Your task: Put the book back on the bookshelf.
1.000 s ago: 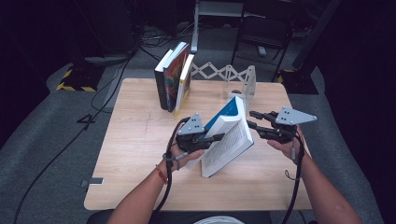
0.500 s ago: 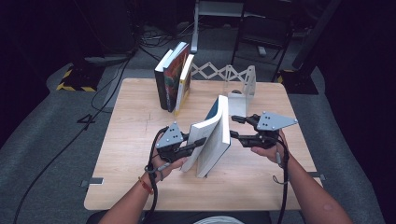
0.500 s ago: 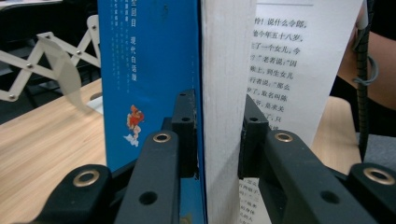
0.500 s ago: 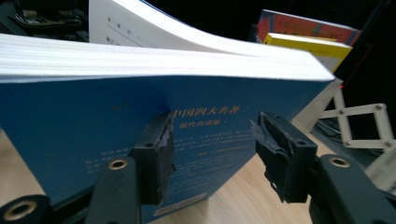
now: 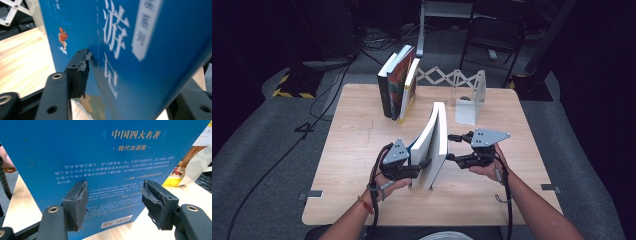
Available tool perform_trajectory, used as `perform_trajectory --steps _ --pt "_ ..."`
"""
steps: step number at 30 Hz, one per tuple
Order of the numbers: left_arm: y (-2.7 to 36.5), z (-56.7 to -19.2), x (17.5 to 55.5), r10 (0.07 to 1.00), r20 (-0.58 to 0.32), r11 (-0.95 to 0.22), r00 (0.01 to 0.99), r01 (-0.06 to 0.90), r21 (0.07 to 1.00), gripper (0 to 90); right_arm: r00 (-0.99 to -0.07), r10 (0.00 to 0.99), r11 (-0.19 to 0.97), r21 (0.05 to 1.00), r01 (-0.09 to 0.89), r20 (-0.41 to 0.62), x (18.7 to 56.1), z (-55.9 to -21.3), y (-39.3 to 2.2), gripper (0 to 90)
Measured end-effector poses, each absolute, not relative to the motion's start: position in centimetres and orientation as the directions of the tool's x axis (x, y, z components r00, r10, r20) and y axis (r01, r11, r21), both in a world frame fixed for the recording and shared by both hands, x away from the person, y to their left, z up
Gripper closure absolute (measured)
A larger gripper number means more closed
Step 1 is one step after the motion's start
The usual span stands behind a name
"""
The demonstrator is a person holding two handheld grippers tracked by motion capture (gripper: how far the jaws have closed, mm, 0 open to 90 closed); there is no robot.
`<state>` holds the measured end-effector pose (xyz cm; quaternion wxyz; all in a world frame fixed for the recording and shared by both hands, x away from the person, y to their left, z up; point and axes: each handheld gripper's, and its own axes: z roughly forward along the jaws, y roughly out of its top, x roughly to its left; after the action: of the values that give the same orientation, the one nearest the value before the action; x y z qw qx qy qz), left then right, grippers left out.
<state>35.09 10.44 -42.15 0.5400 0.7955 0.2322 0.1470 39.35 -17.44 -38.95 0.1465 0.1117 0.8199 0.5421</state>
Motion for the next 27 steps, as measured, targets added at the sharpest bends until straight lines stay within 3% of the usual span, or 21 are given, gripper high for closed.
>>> perform_trajectory --steps 4,10,27 --pt "10.5 -42.3 35.5 0.506 -0.083 -0.27 0.859 0.248 0.93 59.5 -0.932 0.344 0.384 0.923 0.027 -0.116 39.6 -39.0 -17.3 37.2" --pt "10.0 -42.3 36.3 0.465 -0.116 -0.246 0.878 0.255 0.935 68.5 -0.932 0.341 0.391 0.92 0.02 -0.124 39.7 -39.0 -17.8 36.6" --pt "5.2 -42.3 38.7 0.364 -0.132 -0.242 0.922 0.23 0.943 71.0 -0.888 0.425 0.39 0.921 0.003 -0.177 38.2 -37.5 -22.3 36.5"
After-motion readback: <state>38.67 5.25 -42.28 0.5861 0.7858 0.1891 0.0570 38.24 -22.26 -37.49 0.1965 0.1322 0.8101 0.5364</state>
